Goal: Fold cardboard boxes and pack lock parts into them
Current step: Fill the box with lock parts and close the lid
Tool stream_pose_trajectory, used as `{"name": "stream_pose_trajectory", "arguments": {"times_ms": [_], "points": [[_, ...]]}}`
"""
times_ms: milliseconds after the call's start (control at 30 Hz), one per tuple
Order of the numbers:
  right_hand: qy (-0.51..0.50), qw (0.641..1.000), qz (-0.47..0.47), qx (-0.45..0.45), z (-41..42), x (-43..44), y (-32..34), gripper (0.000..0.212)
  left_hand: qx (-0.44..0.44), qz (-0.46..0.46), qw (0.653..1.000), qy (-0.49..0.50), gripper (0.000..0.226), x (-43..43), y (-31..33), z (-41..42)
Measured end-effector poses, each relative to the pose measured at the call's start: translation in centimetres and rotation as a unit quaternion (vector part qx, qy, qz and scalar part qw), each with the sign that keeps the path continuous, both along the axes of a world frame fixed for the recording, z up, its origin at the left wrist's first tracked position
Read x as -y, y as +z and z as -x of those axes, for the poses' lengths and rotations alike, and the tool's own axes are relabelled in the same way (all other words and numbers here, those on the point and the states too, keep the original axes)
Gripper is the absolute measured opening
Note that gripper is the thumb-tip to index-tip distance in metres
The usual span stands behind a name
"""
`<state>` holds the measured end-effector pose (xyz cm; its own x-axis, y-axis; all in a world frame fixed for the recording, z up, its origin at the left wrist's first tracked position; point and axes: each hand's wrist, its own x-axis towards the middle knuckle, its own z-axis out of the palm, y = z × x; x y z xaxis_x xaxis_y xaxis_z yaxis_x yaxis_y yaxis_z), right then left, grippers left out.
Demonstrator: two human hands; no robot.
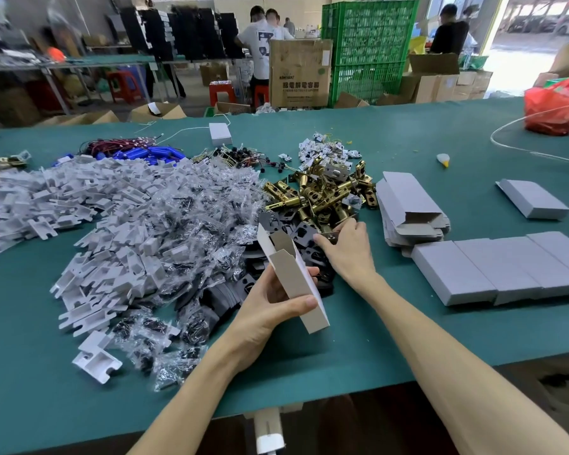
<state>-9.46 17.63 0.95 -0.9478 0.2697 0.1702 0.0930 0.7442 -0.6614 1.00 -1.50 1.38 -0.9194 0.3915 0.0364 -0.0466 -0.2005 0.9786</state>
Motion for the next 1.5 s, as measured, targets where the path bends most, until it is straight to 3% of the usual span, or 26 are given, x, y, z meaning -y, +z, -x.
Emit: {"name": "stream_pose_trajectory", "arguments": {"times_ms": [133, 500, 667, 800, 967, 1133, 1233, 1500], "points": [[-0.008, 1.000, -0.003, -0.017, 0.1, 0.1, -0.6, 0.046, 0.013, -0.005, 1.000, 0.001, 0.075, -0.1, -0.1, 0.2], [0.010, 1.000, 0.003, -0.023, -0.1, 0.4, -0.3, 0.059, 0.011, -0.005, 1.000, 0.005, 0.062, 0.4, 0.2, -0.2], [0.052, 0.997, -0.040, 0.045, -0.3, -0.5, 0.9, 0.063, 0.070, -0.024, 0.997, 0.021, 0.090, 0.2, 0.7, -0.4], [0.025, 0.996, -0.029, 0.077, 0.4, -1.2, 1.3, 0.075, 0.107, -0.070, 0.992, 0.018, 0.075, 0.5, 0.8, -0.3], [-0.024, 0.989, -0.068, 0.127, 2.3, -1.2, 1.7, 0.061, 0.075, -0.044, 0.996, 0.013, 0.075, 0.3, 1.2, -0.3], [0.038, 0.976, -0.073, 0.203, 3.2, -1.5, 3.2, 0.037, 0.082, -0.064, 0.994, 0.016, 0.077, 0.4, 1.2, -0.2], [0.059, 0.974, -0.020, 0.219, 2.4, -2.2, 3.4, 0.027, 0.085, -0.067, 0.994, 0.015, 0.074, 0.4, 1.2, -0.1], [0.086, 0.972, 0.198, 0.091, -1.8, -4.1, 4.0, 0.032, 0.116, -0.079, 0.989, 0.054, 0.053, 0.6, 1.2, -0.2]]}}
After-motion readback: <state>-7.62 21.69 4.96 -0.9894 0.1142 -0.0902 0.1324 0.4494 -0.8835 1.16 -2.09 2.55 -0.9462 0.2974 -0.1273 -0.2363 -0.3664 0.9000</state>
